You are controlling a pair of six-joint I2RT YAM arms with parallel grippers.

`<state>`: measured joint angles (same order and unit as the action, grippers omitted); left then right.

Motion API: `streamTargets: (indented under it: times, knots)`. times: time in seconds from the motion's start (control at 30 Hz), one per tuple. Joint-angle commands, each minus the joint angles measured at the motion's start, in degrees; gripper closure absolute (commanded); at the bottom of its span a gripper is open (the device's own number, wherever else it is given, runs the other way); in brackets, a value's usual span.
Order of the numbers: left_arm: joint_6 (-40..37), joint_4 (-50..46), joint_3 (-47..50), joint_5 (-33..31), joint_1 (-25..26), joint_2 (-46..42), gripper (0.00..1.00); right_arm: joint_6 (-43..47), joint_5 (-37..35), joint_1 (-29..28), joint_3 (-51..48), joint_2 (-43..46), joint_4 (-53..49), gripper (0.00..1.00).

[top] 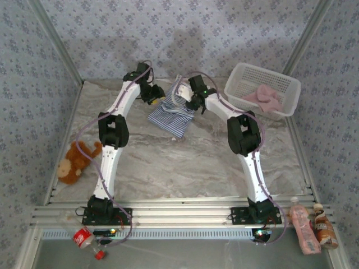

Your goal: Fold and stack the tank tops

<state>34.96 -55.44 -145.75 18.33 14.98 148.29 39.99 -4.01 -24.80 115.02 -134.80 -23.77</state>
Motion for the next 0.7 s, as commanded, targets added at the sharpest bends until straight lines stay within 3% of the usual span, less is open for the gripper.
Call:
streamTargets:
  times: [0.0, 0.1, 0.2, 0.43, 0.67]
  knots:
    - [-3.14, -3.61, -1.57, -2.81, -0.66, -3.31, 0.53, -3.51, -2.39, 0.94, 2.00, 1.38, -3.26, 0.65]
    - [-6.73, -7.27, 0.17, -3.10, -0.39, -6.10, 0.52, -4.59, 7.77, 1.24, -5.27, 7.54, -0.79, 0.60]
    - [-11.09, -7.85, 8.34, -3.89, -0.04, -10.90, 0.52, -4.32, 14.36, 0.14, -13.50, 13.03, 0.40, 0.56]
    - [-14.83, -2.14, 27.60, -3.05, -0.66, -17.96, 0.51, -6.81, 19.03, -4.85, -26.44, 18.87, 7.04, 0.53]
    - [-16.34, -0.46, 33.69, -4.58, -0.76, -17.55, 0.51, -6.69, 18.15, -5.25, -21.86, 12.26, 5.74, 0.57]
